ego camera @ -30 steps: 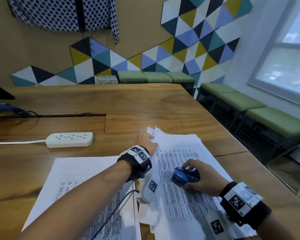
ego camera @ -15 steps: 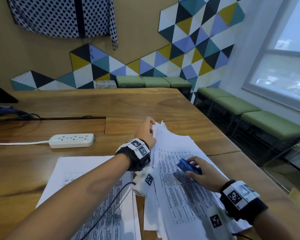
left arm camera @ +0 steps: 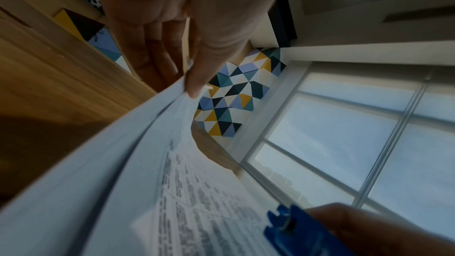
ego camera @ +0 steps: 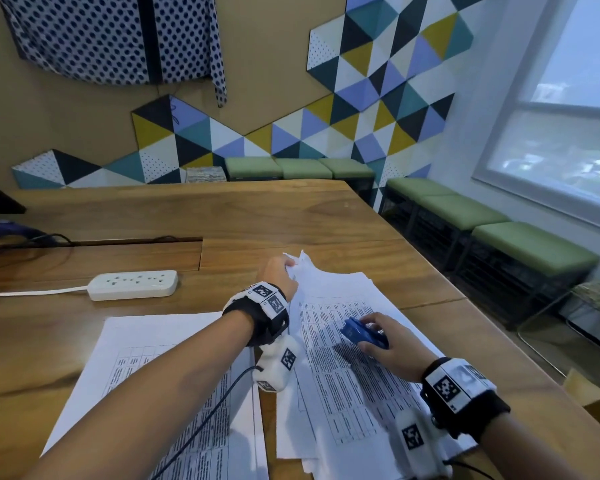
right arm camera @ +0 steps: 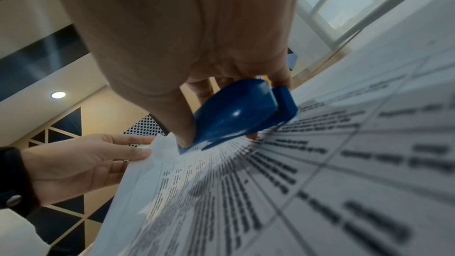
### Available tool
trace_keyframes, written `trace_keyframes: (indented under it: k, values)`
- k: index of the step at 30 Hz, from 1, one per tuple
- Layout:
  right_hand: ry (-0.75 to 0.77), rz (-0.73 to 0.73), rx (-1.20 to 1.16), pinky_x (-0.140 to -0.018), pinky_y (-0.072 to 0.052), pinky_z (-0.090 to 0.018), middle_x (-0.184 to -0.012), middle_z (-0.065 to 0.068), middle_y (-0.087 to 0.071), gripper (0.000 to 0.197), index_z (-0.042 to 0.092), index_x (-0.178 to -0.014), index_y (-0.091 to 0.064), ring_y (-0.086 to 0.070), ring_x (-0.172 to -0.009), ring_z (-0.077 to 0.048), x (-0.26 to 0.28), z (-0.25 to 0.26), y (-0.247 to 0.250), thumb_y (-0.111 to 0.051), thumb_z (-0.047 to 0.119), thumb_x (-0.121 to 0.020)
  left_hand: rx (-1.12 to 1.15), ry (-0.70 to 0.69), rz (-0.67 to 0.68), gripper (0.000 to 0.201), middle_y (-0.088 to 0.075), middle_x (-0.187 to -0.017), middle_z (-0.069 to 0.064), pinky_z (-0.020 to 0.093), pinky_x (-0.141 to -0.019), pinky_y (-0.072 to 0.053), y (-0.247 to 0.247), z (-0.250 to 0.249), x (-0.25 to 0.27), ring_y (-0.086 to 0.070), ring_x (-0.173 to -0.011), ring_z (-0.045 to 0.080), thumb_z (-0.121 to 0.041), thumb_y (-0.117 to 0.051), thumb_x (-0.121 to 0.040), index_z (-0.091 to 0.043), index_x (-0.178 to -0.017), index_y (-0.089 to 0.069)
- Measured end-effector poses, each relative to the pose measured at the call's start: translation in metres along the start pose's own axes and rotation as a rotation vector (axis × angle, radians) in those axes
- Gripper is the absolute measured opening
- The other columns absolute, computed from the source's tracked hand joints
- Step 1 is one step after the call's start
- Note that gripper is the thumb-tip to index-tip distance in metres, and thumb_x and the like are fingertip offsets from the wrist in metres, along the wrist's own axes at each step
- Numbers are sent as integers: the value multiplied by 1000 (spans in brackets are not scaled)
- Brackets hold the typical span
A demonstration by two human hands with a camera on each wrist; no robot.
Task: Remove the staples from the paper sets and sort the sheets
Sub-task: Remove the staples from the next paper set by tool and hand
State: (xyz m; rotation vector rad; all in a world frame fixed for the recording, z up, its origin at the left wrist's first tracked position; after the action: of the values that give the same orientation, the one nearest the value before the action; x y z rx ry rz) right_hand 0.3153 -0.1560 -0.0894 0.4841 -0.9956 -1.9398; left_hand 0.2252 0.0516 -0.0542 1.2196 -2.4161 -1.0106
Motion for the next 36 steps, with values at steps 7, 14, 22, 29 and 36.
trace_keyframes:
  k: [7, 14, 22, 29, 36]
  values:
    - [0, -7, 8, -83, -43, -21, -120, -4, -53, 42, 19, -128, -44, -55, -102, -16, 0, 0, 0, -58, 25, -89, -122, -42, 54, 30, -68, -104, 8, 20, -76, -42, -8, 2, -5, -60, -99, 26, 6, -49, -87, -12, -94, -72]
    - [-8, -7, -5, -91, -47, -30, -122, -4, -53, 42, 20, -127, -45, -56, -107, -18, -1, -6, 0, -59, 26, -88, -259, -41, 30, 15, -58, -99, 11, 33, -90, -40, -2, -3, 0, -50, -100, 29, -10, -55, -89, -13, -77, -63]
    - [3, -33, -135, -64, -48, -20, -114, -8, -56, 37, 13, -125, -46, -58, -81, -13, -4, -11, 3, -56, 19, -90, 175, -317, 28, 29, -46, -74, 1, 24, -62, -35, 14, -63, 23, -43, -67, 15, -10, -52, -89, -22, -68, -36]
    - [62, -148, -289, -62, -43, -18, -87, -1, -53, 23, 15, -117, -47, -51, -69, -13, 10, 10, 25, -43, 10, -96, 348, -87, 74, 37, -39, -76, 6, 34, -51, -53, 58, -41, 51, -45, -57, 19, 10, -47, -85, -16, -111, -40]
    - [135, 56, -143, -66, -51, -36, -87, -3, -62, 32, 22, -110, -52, -59, -68, -18, 28, 62, -17, -64, 34, -83, 136, 119, 456, 21, -46, -73, 6, 24, -49, -55, 78, 54, 132, -60, -44, 16, 8, -62, -81, -12, -85, -62]
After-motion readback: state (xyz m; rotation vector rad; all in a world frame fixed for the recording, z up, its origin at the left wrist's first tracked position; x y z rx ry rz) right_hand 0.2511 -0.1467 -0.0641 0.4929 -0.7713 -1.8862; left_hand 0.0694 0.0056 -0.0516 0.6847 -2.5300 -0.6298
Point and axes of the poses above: each hand's wrist, its own x-axis away from the middle knuckle, its own y-axis out of the back of the hand, z = x × y, the point moved 8 cm from there along -x, towards the middle knuckle
